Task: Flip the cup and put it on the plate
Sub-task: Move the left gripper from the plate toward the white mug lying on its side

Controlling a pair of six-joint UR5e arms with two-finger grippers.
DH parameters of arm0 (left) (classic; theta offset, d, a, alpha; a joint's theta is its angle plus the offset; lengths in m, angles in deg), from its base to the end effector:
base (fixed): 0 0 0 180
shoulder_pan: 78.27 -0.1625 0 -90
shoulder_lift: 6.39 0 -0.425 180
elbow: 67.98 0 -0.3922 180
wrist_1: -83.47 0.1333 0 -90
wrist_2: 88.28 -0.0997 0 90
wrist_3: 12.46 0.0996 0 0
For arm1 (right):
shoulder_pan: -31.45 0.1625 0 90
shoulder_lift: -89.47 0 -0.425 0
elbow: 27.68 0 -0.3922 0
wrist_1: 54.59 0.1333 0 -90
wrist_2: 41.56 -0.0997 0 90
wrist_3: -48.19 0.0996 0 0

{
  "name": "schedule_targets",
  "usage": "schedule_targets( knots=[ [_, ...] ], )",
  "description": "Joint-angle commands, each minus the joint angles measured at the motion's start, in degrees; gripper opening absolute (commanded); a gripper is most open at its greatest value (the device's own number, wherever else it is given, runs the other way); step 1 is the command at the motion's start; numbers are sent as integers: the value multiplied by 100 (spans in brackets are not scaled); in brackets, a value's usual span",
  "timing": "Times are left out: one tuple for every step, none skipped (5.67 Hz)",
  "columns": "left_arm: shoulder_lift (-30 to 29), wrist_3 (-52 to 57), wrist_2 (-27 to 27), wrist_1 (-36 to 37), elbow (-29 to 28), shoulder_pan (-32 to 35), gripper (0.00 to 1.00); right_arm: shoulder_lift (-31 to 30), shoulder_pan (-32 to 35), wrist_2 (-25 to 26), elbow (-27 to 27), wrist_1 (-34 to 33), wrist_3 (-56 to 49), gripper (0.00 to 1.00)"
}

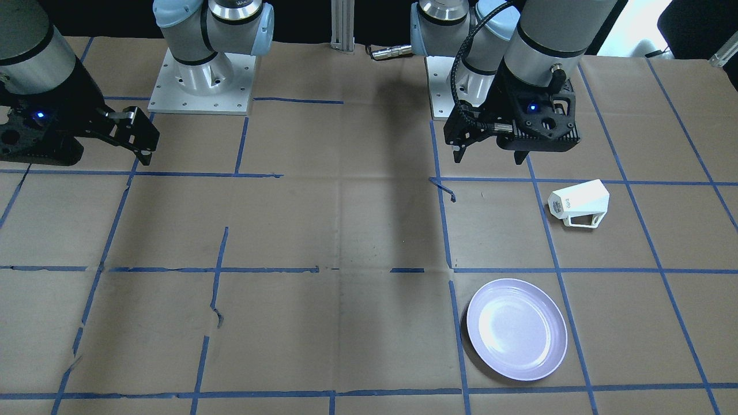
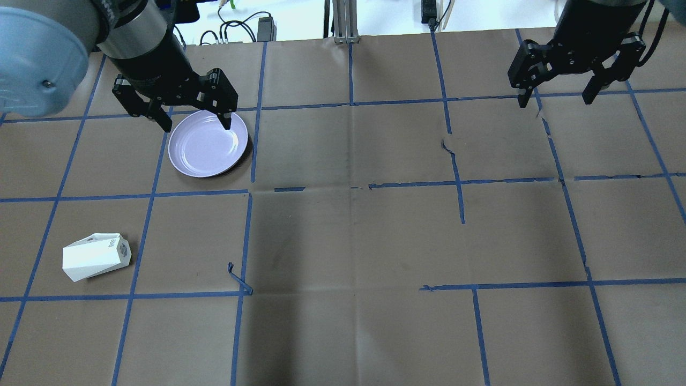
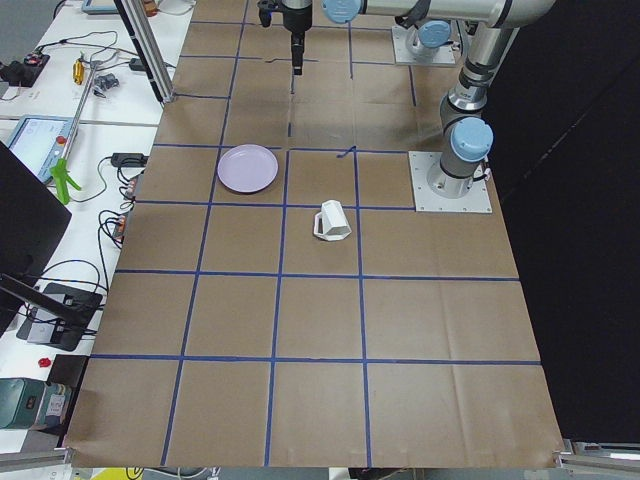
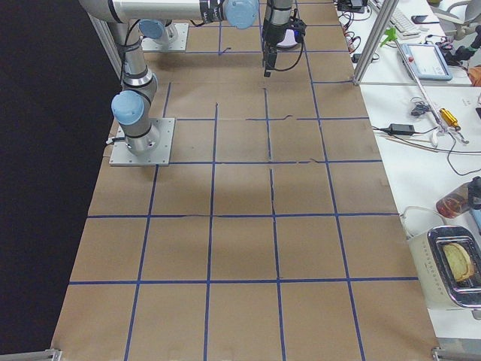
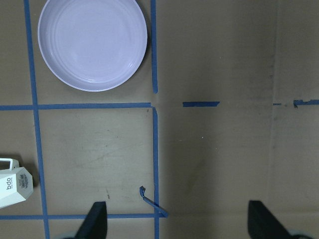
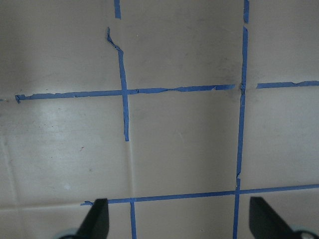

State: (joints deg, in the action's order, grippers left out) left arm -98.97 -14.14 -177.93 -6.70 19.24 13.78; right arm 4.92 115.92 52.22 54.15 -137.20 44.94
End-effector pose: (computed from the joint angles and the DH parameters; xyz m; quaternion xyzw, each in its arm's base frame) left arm -0.1521 -0.5060 0.4889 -0.0032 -1.0000 0.0002 0.0031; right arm 0.0757 -0.5332 0.4970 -0.0185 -0.9985 -0.0431 0.0297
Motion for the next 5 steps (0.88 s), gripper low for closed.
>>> schedule_targets(
  knots=[
    [29,0,0,-36,6,-3,99,0,0,0,0,8,0,100],
    [38,9,0,-45,-3,-29,99,0,0,0,0,-1,0,100],
    [56,122,-9,-62,-29,-246,99,0,0,0,0,-1,0,100],
    [91,515,104,-80,-21,-684,99,0,0,0,0,8,0,100],
    [248,1084,254,-176,93,-1236,99,0,0,0,0,-1,0,100]
  ],
)
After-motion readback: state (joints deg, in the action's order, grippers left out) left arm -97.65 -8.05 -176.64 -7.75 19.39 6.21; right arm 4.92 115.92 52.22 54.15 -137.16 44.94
